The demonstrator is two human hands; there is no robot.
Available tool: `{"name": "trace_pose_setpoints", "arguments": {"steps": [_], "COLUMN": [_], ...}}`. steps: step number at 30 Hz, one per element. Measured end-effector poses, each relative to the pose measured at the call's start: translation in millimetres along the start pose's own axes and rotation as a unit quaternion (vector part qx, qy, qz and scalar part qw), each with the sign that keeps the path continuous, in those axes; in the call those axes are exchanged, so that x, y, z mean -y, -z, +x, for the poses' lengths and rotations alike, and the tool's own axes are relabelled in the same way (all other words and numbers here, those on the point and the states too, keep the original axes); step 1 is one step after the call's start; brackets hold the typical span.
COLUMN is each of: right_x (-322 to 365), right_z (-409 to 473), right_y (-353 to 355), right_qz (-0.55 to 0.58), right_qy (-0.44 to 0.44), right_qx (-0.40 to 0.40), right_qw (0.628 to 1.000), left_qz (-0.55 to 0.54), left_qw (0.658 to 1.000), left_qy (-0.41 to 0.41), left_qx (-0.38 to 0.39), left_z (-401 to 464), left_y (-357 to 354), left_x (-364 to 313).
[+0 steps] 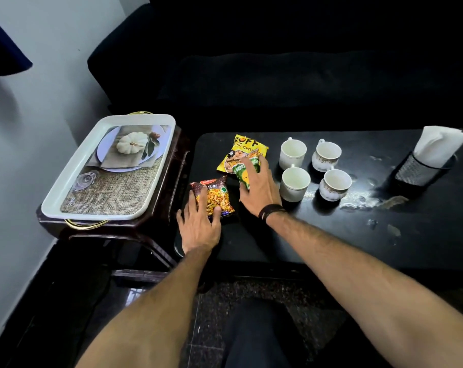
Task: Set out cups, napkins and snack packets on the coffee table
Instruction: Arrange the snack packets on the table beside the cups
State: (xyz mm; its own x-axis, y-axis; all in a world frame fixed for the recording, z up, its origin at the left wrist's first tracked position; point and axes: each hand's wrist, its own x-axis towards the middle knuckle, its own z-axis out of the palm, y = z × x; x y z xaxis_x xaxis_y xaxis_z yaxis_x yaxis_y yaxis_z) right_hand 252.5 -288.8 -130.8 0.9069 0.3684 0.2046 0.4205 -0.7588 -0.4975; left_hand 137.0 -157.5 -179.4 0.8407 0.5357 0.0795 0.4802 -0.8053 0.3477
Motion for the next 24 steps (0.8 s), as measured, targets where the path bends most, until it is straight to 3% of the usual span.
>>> {"name": "trace_pose_setpoints", "arguments": {"steps": [3,6,15,21,24], "right_x": [-3.6,-7.6,-3.4,-5.1,2.2], "right_z": [-38.1,-61.6,-25.8,-31.4,-21.3], "right_y": [-10.6,-21.3,-20.8,-14.6,-3.2], "right_qz": [0.038,-0.038,-0.065,-0.068,-0.065], "right_qy": [-0.042,-0.081,-0.097,-0.097,-0.058], "right_qx": [-0.016,0.016,0.101,0.101,0.058], "right_qw": [0.998,0.996,0.988,0.988,0.995], "left_qz": [0.002,-0.009,-0.029,-0.017,-0.006], "left_qw": [1.0,1.0,0.999,0.999,0.999], "left_qy": [-0.001,-0.005,-0.023,-0.027,-0.028], "left_qx": [0.004,0.006,0.027,0.026,0.03], "left_z": [0.4,-1.4,-0.4,-1.0,-1.7], "left_y": [-0.5,-0.5,2.5,3.4,5.1], "left_x": [0.7,-0.3,-0.1,-1.4,-4.5]}}
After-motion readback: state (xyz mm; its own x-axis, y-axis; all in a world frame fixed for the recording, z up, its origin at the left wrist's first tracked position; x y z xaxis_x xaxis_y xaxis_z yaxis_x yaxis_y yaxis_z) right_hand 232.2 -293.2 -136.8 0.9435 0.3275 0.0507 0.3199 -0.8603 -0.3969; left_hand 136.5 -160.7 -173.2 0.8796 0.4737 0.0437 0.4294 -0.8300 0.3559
